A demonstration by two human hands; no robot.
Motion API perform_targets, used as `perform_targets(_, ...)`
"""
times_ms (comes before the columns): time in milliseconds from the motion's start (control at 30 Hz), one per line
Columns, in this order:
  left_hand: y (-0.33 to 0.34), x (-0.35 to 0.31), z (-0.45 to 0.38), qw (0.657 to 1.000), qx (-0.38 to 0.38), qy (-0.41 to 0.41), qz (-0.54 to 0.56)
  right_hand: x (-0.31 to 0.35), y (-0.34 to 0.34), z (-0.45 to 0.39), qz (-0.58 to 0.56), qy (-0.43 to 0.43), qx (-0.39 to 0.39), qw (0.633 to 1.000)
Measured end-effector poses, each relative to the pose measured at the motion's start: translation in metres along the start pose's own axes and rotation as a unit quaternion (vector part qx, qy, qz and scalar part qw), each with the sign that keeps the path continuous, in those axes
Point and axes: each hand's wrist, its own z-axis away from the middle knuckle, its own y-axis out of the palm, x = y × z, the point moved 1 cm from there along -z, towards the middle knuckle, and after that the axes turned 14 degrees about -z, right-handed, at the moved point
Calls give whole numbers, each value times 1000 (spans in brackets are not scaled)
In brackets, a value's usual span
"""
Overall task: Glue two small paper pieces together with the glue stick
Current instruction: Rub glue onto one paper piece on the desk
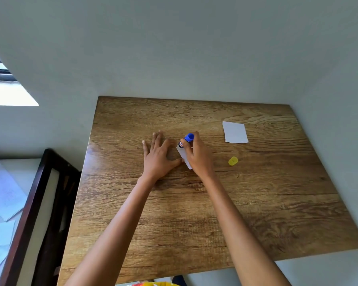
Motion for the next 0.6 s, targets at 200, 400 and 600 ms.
perform_targets(200,2,-3,-7,1000,2,8,0,-2,-1,1,1,5,4,1000)
perform_targets(400,3,-1,-22,997,45,46,-39,-3,-2,-2,-3,2,21,1000)
perform_targets(600,4,0,-24,996,49,58,-43,-3,-4,-3,0,-11,36,999)
